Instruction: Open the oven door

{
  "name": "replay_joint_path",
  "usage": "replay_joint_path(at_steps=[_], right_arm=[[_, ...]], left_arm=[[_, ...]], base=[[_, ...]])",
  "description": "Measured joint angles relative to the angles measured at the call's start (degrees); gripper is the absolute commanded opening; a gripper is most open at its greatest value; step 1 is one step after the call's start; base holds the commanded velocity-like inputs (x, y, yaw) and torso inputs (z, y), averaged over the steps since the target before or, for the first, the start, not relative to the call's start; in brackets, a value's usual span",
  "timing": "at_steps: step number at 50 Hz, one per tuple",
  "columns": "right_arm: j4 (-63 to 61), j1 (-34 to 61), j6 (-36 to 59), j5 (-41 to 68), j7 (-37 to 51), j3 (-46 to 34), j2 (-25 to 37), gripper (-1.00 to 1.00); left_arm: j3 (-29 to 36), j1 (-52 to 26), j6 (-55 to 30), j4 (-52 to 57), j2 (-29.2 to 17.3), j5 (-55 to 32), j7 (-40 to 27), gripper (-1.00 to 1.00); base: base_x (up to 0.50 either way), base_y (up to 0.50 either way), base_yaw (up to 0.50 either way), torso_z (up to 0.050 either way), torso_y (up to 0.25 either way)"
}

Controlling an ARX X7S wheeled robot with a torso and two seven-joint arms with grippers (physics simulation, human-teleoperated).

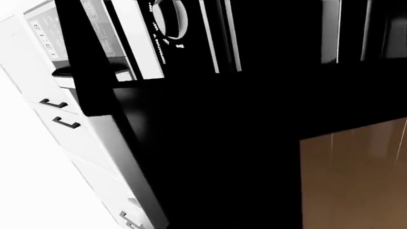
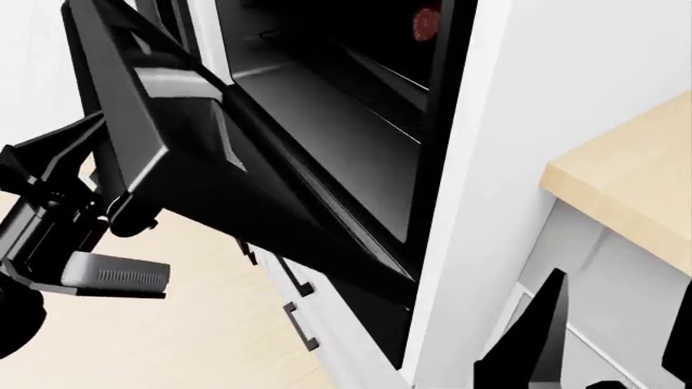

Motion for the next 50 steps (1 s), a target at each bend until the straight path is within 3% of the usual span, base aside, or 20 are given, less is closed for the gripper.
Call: replay_joint_path(at_steps=[21,50], right_arm=[[-0.16,0.06,0.06,-0.83,-0.13,-0.43,0.06,1.0],[-0.34,0.28,0.58,-1.91,-0.2,-0.57,0.06,1.0]], left_arm=[[1.33,5.53,-2.86,1.94,-3.08,-1.0,-5.11,-1.0],[1.64,8.3,-4.24,1.67,-3.46,-2.22,-7.09,-1.0]], base=[[0.0,0.0,0.0,0.0,0.0],[0.0,0.0,0.0,0.0,0.0]])
